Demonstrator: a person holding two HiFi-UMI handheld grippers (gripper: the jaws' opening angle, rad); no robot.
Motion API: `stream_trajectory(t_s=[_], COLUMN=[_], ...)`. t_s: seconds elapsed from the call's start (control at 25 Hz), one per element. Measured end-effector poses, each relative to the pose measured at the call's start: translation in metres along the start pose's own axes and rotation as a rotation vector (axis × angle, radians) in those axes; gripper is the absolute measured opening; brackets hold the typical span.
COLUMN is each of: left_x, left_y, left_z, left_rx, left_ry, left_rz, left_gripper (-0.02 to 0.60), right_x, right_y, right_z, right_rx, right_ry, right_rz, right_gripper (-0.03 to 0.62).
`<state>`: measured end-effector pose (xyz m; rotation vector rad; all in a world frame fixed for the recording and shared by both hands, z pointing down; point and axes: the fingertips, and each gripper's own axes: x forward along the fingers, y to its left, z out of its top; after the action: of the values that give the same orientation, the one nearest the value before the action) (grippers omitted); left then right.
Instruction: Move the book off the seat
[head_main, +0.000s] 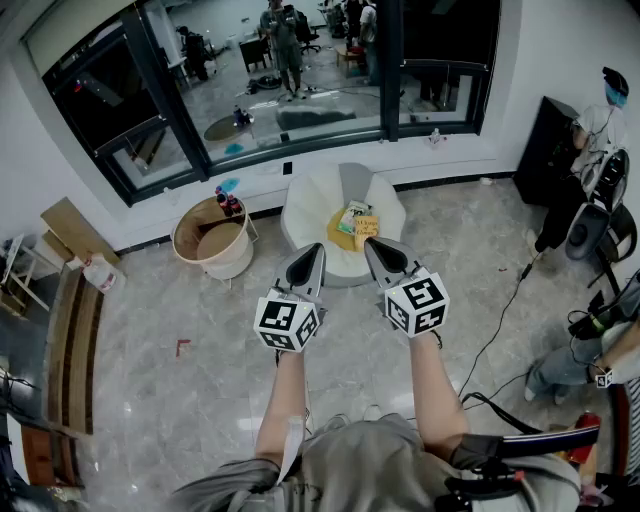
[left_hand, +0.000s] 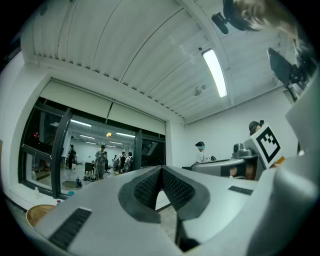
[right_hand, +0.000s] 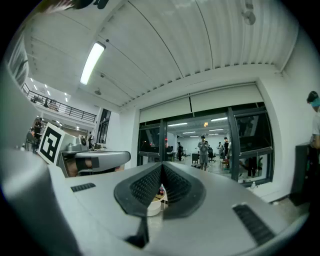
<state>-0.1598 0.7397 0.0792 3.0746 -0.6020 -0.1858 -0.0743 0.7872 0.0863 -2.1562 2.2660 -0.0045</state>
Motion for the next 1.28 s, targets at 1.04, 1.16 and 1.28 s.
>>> stream_trajectory(t_s=[1.04, 1.16, 1.28], left_x=[0.008, 0.022, 0.039], left_y=[-0.02, -0.007, 0.015], left_z=[-0.036, -0.041, -0.044], left_rx=[-0.055, -0.066, -0.093], left_ry=[0.015, 0.006, -0.011], left_rz=[0.052, 0.042, 0.034], left_gripper=[0.003, 0.003, 0.003], right_x=[-0.01, 0.002, 0.022], right_y=[-0.025, -0.039, -0.053], right_z=[-0.038, -0.039, -0.04], right_rx=[0.094, 0.117, 0.12], right_ry=[0.032, 0.029, 0.032], right_rz=[0.056, 0.041, 0.028], right_gripper=[0.015, 0.015, 0.015])
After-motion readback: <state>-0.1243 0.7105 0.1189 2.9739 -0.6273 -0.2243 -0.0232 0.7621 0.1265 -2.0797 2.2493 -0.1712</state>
